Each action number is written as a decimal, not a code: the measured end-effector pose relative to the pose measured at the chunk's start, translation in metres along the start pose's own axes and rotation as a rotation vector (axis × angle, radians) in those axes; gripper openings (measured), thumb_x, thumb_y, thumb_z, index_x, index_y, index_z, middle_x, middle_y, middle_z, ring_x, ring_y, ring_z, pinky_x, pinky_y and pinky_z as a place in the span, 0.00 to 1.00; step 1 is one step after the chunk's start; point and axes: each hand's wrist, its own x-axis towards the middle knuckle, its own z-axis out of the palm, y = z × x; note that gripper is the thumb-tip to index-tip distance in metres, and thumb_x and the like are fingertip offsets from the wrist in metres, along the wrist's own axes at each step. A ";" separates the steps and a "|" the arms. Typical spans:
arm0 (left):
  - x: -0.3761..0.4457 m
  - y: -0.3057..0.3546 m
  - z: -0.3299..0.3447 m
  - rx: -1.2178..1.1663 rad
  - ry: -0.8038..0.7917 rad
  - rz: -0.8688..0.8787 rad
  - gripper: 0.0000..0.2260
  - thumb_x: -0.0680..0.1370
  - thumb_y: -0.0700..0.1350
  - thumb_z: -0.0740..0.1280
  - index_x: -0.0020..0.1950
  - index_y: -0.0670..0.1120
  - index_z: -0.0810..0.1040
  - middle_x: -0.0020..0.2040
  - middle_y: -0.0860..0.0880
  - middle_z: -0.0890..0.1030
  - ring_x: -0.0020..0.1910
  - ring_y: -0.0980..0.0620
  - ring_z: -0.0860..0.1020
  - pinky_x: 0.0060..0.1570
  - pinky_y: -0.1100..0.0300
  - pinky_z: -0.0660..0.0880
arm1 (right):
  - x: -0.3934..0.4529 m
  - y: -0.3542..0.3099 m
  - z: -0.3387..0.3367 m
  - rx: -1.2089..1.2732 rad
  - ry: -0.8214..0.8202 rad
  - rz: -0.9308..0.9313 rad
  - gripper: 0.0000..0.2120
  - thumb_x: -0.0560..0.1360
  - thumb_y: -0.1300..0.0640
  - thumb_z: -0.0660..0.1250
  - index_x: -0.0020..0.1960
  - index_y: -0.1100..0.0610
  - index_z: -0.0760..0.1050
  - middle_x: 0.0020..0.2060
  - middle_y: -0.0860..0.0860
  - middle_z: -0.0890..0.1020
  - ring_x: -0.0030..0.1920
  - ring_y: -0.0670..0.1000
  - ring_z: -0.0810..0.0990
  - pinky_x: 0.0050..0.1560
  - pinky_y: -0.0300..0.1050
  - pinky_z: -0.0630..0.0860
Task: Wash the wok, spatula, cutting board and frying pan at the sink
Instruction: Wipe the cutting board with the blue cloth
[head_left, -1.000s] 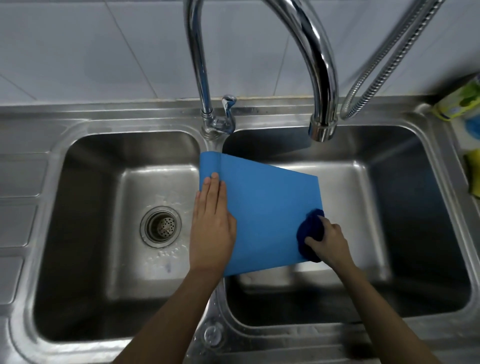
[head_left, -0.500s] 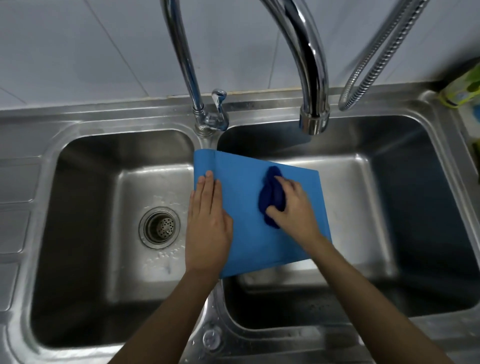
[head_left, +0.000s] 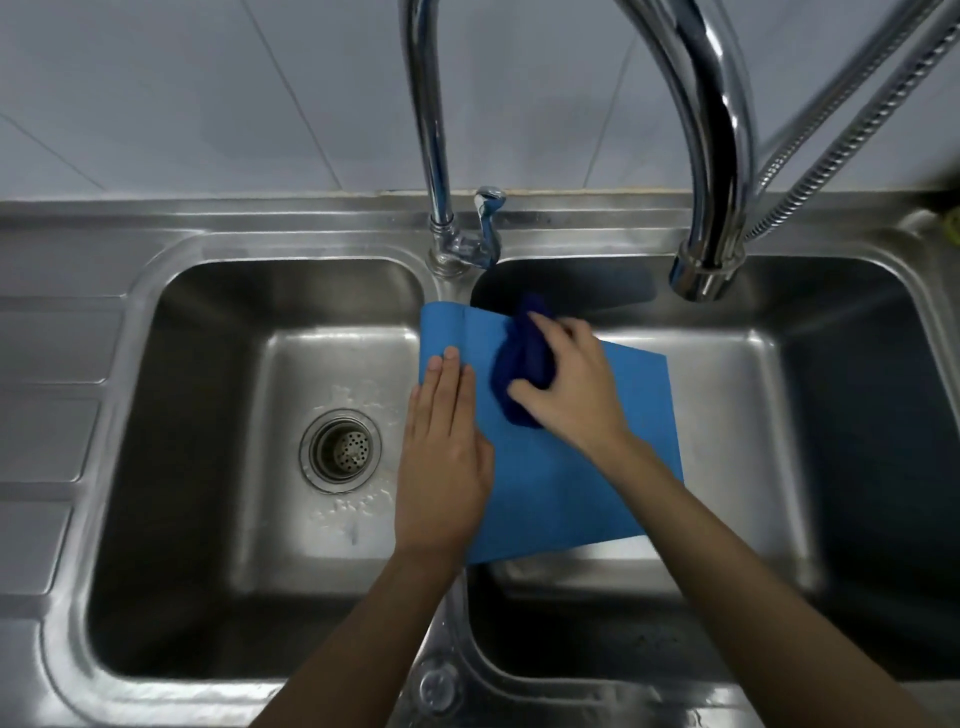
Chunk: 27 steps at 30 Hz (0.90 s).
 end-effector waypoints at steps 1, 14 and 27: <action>0.000 0.000 0.000 0.001 0.000 0.000 0.24 0.76 0.37 0.55 0.73 0.36 0.65 0.76 0.41 0.62 0.77 0.46 0.57 0.74 0.46 0.59 | 0.004 -0.010 0.003 0.003 0.001 -0.050 0.39 0.61 0.43 0.63 0.71 0.54 0.67 0.62 0.54 0.70 0.60 0.55 0.71 0.60 0.47 0.70; 0.002 -0.001 0.003 0.006 0.007 -0.004 0.24 0.77 0.39 0.52 0.73 0.36 0.66 0.76 0.41 0.63 0.76 0.45 0.58 0.74 0.48 0.57 | -0.027 0.145 -0.027 -0.123 -0.066 0.618 0.29 0.73 0.52 0.67 0.69 0.62 0.64 0.62 0.66 0.69 0.57 0.68 0.73 0.58 0.56 0.71; -0.001 -0.002 -0.010 0.127 -0.162 0.112 0.22 0.80 0.44 0.54 0.73 0.40 0.67 0.77 0.41 0.59 0.77 0.43 0.55 0.74 0.46 0.57 | -0.160 0.014 0.002 -0.068 -0.203 -0.006 0.35 0.67 0.53 0.66 0.73 0.55 0.63 0.69 0.54 0.66 0.65 0.53 0.68 0.68 0.45 0.64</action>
